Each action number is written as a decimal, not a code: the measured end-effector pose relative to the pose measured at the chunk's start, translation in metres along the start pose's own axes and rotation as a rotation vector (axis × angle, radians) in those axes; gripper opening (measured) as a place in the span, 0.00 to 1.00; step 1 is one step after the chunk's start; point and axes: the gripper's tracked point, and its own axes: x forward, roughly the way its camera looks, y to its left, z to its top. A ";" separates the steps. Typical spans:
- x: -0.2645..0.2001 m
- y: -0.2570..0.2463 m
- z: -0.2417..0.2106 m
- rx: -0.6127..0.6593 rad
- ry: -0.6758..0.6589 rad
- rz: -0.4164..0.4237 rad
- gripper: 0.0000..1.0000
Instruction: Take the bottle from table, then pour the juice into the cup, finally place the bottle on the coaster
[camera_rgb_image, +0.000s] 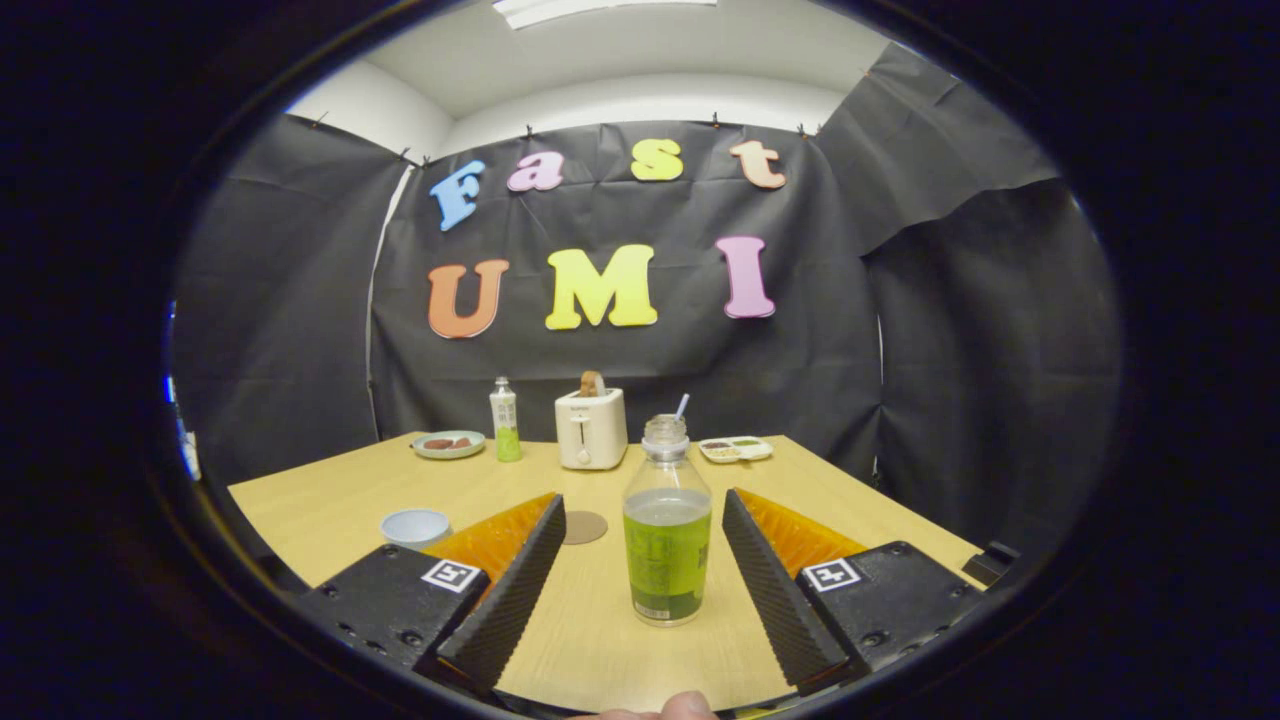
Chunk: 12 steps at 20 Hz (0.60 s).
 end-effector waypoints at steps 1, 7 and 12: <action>0.005 -0.001 -0.005 -0.010 0.009 -0.001 1.00; 0.029 -0.011 -0.025 0.025 0.070 0.009 1.00; 0.049 -0.012 -0.042 0.056 0.132 0.015 1.00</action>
